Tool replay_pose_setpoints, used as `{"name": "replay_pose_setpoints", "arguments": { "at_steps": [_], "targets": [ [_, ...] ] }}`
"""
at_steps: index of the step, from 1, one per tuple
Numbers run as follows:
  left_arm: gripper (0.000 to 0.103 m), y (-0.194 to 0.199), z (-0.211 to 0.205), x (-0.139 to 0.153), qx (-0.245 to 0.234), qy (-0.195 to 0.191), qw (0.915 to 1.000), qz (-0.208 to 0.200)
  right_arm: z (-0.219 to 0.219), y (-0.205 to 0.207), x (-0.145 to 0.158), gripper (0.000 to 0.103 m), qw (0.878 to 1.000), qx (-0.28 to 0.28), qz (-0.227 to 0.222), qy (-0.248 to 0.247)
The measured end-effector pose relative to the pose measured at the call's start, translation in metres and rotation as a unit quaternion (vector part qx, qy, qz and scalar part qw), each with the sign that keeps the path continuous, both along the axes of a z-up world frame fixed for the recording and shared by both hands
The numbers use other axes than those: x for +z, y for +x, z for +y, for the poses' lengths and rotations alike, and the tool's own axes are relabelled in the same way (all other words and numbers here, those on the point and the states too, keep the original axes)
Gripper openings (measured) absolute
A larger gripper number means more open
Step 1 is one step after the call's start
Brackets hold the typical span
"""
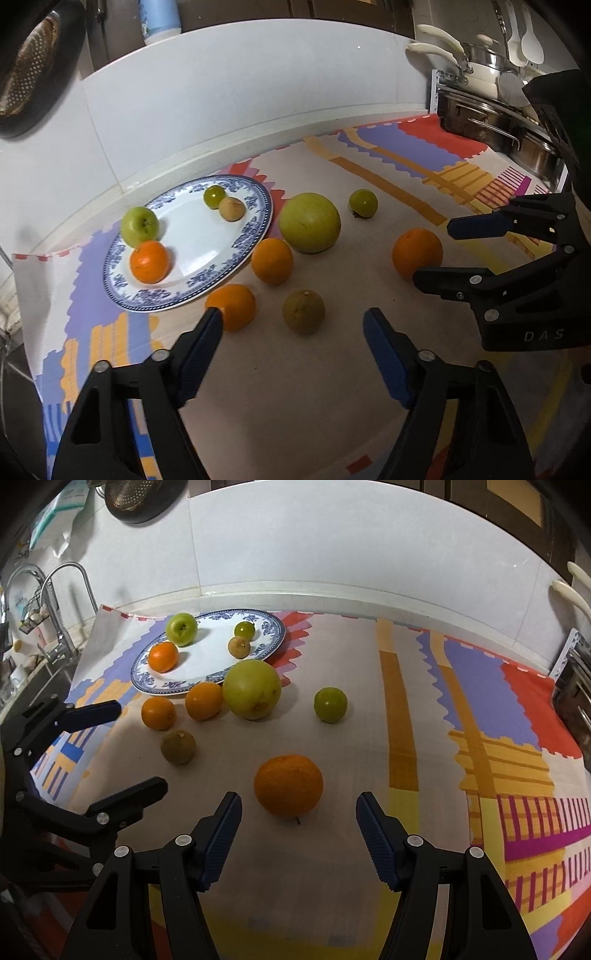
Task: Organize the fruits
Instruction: 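Grasp a brown kiwi with the left gripper while the right gripper grasps an orange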
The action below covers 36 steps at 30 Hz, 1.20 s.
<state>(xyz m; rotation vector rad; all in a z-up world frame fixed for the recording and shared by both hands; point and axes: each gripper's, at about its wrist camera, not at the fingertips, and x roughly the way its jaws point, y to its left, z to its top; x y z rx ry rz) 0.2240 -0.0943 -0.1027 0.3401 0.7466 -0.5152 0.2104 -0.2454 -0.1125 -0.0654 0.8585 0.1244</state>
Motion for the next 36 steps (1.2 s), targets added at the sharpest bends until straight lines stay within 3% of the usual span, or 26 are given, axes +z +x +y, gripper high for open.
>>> {"name": "replay_pose_setpoints", "arguments": {
  "at_steps": [17,20,36],
  "targets": [
    [0.029,0.019,-0.009,-0.015,-0.006,-0.010,0.9989,0.045,0.000,0.016,-0.007,0.049,1.000,0.014,0.008,0.023],
    [0.028,0.019,-0.008,-0.015,-0.005,-0.011,0.9989,0.045,0.000,0.017,-0.008,0.043,0.999,0.019,0.010,0.029],
    [0.028,0.013,-0.001,0.000,0.013,-0.032,0.9988,0.033,0.005,0.011,0.000,0.043,0.999,0.023,-0.001,0.028]
  ]
}}
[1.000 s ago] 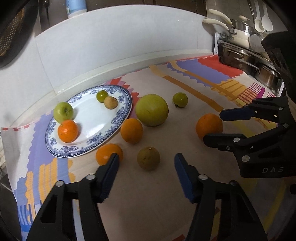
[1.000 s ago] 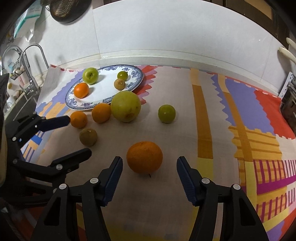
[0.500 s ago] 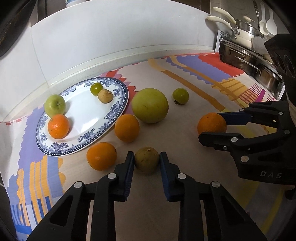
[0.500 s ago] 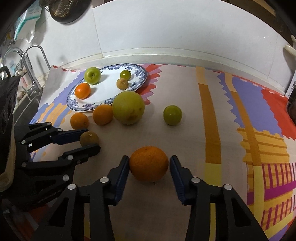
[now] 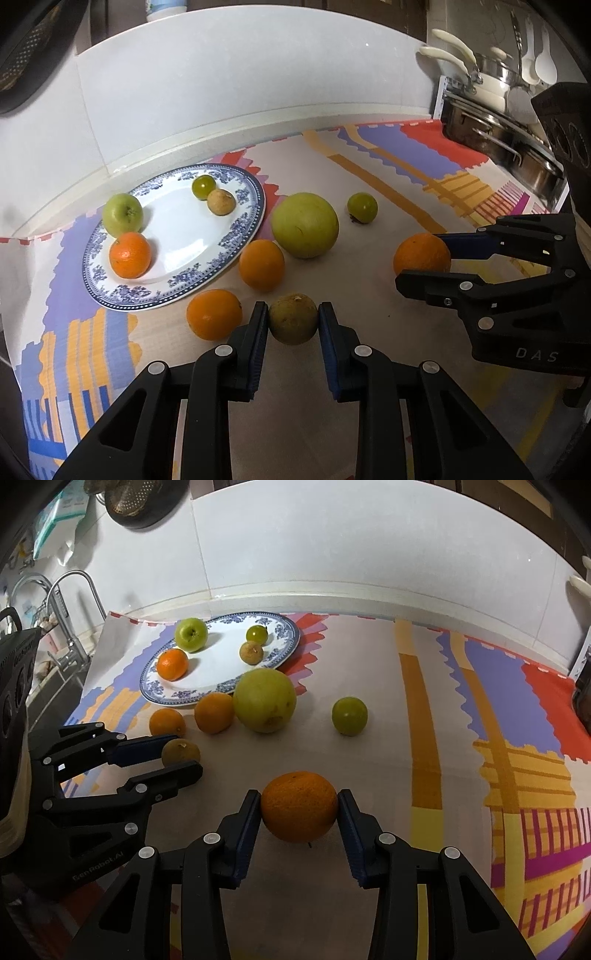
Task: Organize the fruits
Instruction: 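Grasp a brown kiwi with the left gripper while the right gripper grasps an orange, then carry the kiwi and orange onto the plate and open both grippers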
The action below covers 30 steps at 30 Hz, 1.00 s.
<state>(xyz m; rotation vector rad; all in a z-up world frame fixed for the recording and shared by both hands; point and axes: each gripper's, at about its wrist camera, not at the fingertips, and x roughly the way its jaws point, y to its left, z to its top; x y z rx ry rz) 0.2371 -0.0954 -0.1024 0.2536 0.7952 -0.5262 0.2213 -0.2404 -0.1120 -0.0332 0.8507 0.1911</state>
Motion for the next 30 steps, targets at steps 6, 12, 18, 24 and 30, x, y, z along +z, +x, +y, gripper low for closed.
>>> {"name": "replay_pose_setpoints", "arguments": {
  "at_steps": [6,12,18,24,30],
  "targets": [
    [0.028,-0.007,0.008,0.016,0.015,-0.013,0.9997,-0.016,0.006,-0.003,0.015,0.043,1.000,0.008,-0.016,0.006],
    [0.028,-0.017,0.017,0.035,0.032,-0.021,0.9986,-0.037,0.012,-0.010,0.031,0.043,0.999,0.017,-0.034,0.019],
    [0.028,-0.032,0.031,0.052,0.056,-0.028,0.9965,-0.055,0.021,-0.022,0.049,0.043,0.998,0.024,-0.054,0.030],
    [0.028,-0.045,0.043,0.069,0.071,-0.042,0.9937,-0.075,0.028,-0.034,0.064,0.043,0.996,0.027,-0.077,0.031],
    [0.028,-0.052,0.054,0.082,0.084,-0.048,0.9911,-0.092,0.036,-0.041,0.079,0.043,0.994,0.029,-0.103,0.029]
  ]
}}
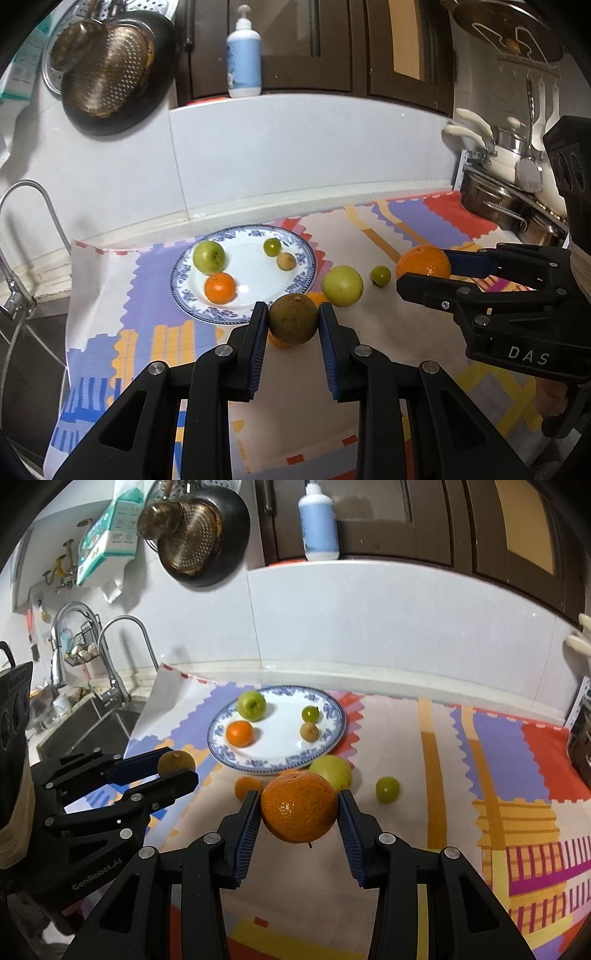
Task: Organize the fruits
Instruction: 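Carry the kiwi and orange onto the plate and open both grippers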
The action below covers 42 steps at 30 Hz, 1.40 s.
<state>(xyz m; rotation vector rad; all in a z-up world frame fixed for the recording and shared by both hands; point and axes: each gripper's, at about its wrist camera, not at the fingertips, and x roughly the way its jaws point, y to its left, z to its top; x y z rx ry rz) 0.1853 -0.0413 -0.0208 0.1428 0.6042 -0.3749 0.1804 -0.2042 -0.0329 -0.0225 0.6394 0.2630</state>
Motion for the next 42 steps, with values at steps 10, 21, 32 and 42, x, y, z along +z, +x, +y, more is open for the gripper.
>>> {"name": "replay_pose_setpoints", "arguments": {
  "at_steps": [10,21,32,42],
  "targets": [
    [0.028,0.007,0.018,0.020,0.018,0.003,0.9994,-0.030,0.014,0.008,0.015,0.043,1.000,0.003,-0.023,0.014],
    [0.028,0.035,0.034,0.035,0.033,0.007,0.9978,-0.056,0.034,0.039,0.030,0.043,0.999,0.010,-0.038,0.025],
    [0.028,0.076,0.045,0.028,0.051,0.009,0.9975,-0.048,0.047,0.085,0.030,0.043,0.999,0.014,-0.031,0.019],
    [0.028,0.119,0.054,0.001,0.061,0.011,0.9980,-0.011,0.058,0.132,0.014,0.043,1.000,0.020,-0.006,0.009]
  ]
}}
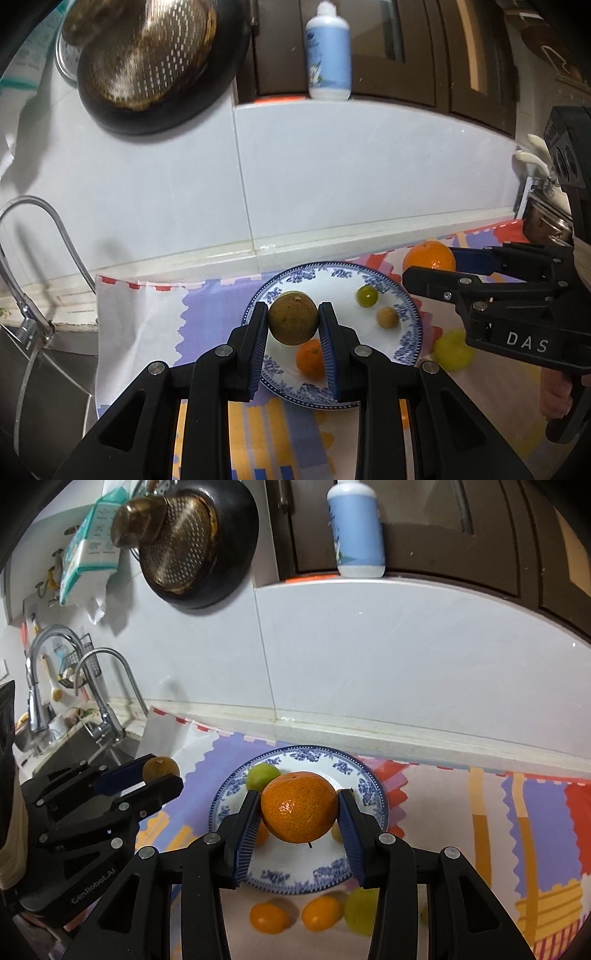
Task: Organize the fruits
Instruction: 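Carry the kiwi and orange onto the plate and open both grippers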
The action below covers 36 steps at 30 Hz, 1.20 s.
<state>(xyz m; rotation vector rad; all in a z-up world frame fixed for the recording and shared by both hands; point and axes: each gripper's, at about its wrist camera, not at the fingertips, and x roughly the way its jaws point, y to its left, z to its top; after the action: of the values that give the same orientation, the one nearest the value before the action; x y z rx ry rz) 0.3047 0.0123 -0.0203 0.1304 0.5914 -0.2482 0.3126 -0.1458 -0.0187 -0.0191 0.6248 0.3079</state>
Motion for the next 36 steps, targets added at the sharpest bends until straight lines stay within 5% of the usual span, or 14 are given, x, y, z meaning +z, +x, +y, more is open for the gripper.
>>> {"name": "replay_pose_setpoints", "arguments": {
  "at_steps": [15,36],
  "targets": [
    [0.028,0.045,0.009,-0.051,-0.005,-0.004,0.9987,0.051,0.012,0.059,-0.044,0.043,0.998,-0.003,0.067,-0.005],
    [0.031,0.065,0.003,-0.066,-0.027,0.007,0.9974,0.066,0.015,0.082,-0.070,0.043,0.995,-0.009,0.102,-0.013]
  ]
}}
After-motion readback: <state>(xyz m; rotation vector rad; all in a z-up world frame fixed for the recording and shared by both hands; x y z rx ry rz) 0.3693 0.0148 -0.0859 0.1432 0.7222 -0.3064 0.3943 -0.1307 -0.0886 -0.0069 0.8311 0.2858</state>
